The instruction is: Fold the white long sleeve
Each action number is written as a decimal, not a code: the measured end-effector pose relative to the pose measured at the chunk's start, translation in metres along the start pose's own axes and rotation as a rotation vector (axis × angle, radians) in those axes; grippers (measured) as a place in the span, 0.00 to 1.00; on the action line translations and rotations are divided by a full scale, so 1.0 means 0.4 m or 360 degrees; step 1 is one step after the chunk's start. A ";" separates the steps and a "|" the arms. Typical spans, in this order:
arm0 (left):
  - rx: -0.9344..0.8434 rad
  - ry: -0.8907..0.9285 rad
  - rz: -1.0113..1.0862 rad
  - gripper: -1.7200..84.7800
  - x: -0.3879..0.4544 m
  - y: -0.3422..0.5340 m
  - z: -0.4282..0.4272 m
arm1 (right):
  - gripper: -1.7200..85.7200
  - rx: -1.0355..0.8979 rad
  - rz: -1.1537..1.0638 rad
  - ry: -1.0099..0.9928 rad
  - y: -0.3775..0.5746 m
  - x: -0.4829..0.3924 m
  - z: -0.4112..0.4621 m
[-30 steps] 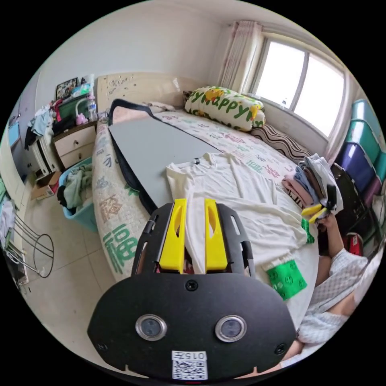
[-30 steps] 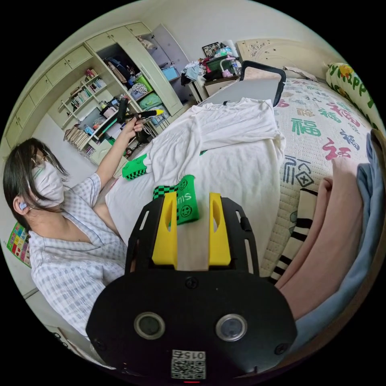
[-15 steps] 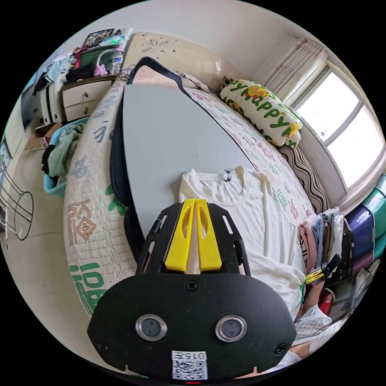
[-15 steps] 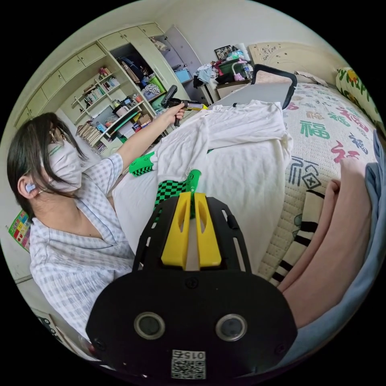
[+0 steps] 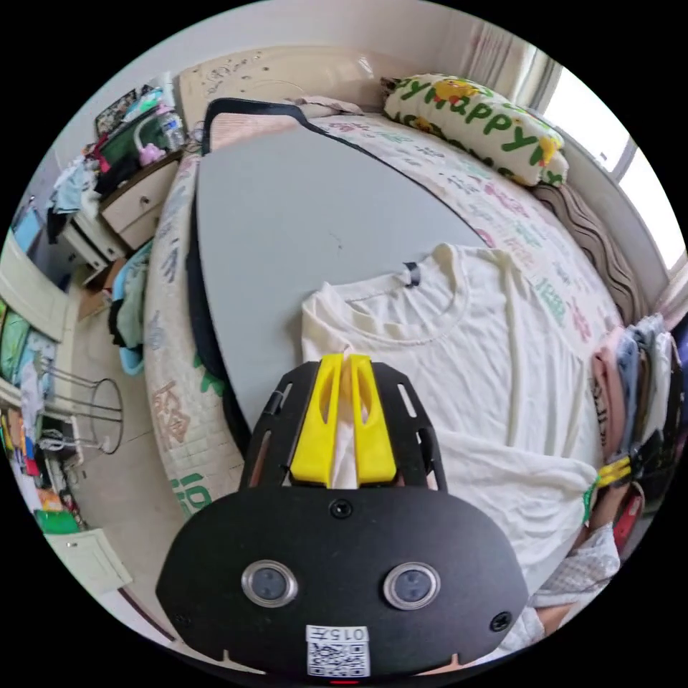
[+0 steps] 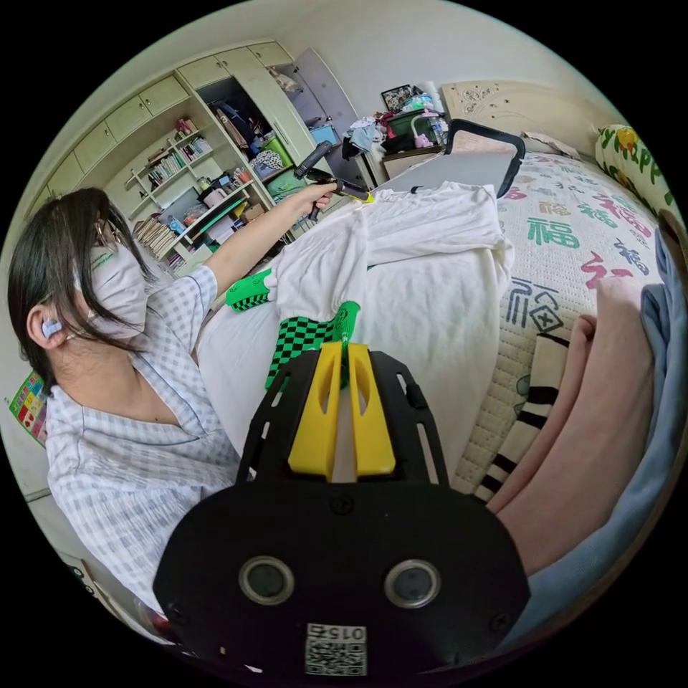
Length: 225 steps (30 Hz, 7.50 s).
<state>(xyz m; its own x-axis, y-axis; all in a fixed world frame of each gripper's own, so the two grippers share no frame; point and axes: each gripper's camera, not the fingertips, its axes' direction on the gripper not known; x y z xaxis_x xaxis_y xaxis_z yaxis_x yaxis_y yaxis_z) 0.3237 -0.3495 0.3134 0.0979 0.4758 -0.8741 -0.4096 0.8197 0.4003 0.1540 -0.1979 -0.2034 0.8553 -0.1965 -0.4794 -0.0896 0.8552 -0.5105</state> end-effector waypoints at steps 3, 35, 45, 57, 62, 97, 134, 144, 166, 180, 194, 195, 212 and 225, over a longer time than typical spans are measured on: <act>0.0107 -0.0173 -0.0158 0.02 -0.036 0.022 -0.039 | 0.02 -0.0019 -0.0033 0.0040 0.000 -0.012 -0.007; 0.0536 0.0547 -0.0154 0.14 -0.224 0.361 -0.155 | 0.03 -0.0058 0.0049 0.0111 -0.059 -0.017 -0.056; 0.0334 0.0492 0.0358 0.11 -0.064 0.436 -0.253 | 0.09 0.0152 0.0050 0.0134 -0.057 -0.085 -0.147; 0.0051 0.0337 0.0615 0.10 0.031 0.378 -0.193 | 0.02 -0.0483 -0.0415 0.0363 -0.199 -0.286 0.057; 0.0068 0.0419 0.0579 0.08 -0.003 0.377 -0.203 | 0.01 -0.0574 -0.0404 0.0191 -0.200 -0.278 0.036; 0.0214 0.0120 0.0027 0.03 -0.115 0.026 -0.191 | 0.04 -0.0131 0.0205 0.0893 -0.890 0.182 0.244; 0.0497 0.0269 0.0953 0.03 0.369 1.405 -0.750 | 0.09 0.0148 -0.0198 0.0593 0.293 -0.769 -0.101; 0.0497 0.0429 0.0017 0.02 0.016 1.061 -0.656 | 0.12 -0.0155 -0.1066 0.0268 0.052 -1.191 0.295; 0.0407 0.0911 -0.0577 0.03 -0.282 1.148 -0.313 | 0.04 -0.0326 -0.1054 0.0579 -0.024 -1.408 0.620; 0.0404 0.0588 -0.0393 0.02 -0.256 1.144 -0.377 | 0.02 -0.0362 -0.1018 0.0298 0.009 -1.415 0.572; 0.0335 0.0488 -0.0348 0.02 -0.226 1.099 -0.423 | 0.02 -0.0341 -0.1160 0.0441 0.052 -1.495 0.599; 0.0338 0.0491 -0.0349 0.02 -0.226 1.098 -0.426 | 0.02 -0.0366 -0.1175 0.0394 0.053 -1.495 0.598; 0.0475 0.0948 -0.0023 0.07 -0.185 1.047 -0.666 | 0.08 -0.0417 -0.1155 0.0643 0.063 -1.432 0.563; 0.0203 0.0681 0.1673 0.07 0.448 1.256 -0.911 | 0.09 -0.0161 -0.0933 0.0258 0.147 -1.247 0.477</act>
<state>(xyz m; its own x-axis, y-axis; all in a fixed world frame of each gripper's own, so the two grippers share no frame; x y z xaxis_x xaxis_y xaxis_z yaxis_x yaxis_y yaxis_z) -0.1950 0.0312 0.2576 -0.5661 0.8180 -0.1018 -0.0087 0.1176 0.9930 -0.1804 0.0419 0.1420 0.6891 -0.6975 -0.1967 0.3174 0.5345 -0.7833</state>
